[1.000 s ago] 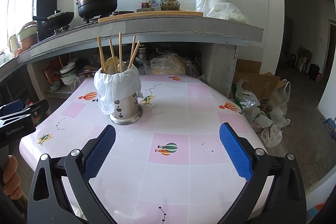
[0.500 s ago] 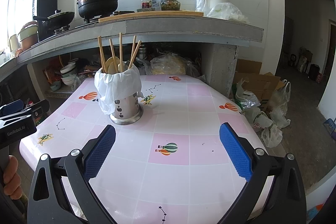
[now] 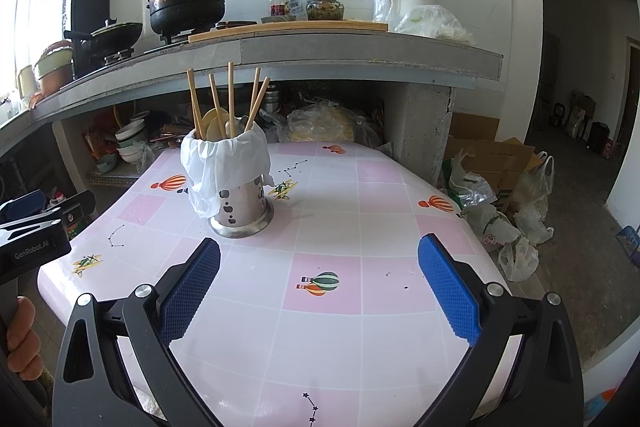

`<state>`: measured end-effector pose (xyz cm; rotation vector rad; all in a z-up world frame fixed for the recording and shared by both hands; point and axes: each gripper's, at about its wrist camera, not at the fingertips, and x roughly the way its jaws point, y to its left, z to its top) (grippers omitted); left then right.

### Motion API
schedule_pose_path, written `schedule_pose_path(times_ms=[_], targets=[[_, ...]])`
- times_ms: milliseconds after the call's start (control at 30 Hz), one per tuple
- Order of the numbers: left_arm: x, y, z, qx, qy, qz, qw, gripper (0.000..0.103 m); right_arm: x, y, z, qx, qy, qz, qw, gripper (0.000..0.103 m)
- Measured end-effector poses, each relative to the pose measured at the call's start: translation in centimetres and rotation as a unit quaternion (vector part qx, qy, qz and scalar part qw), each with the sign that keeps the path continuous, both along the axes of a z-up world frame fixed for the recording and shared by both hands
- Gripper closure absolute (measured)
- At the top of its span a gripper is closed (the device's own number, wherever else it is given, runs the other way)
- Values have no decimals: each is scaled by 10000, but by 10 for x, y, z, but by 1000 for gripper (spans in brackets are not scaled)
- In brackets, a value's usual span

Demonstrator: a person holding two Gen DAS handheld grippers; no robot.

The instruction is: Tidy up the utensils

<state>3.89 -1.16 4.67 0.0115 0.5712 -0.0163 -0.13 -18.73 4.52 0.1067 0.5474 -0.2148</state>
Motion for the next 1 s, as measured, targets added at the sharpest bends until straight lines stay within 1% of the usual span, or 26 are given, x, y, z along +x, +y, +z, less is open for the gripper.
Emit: schedule_pose_path(times_ms=[1000], targets=[[1,0,0,-1,7,1,10000,8,1,0,1,11,-5,36,10000,6]])
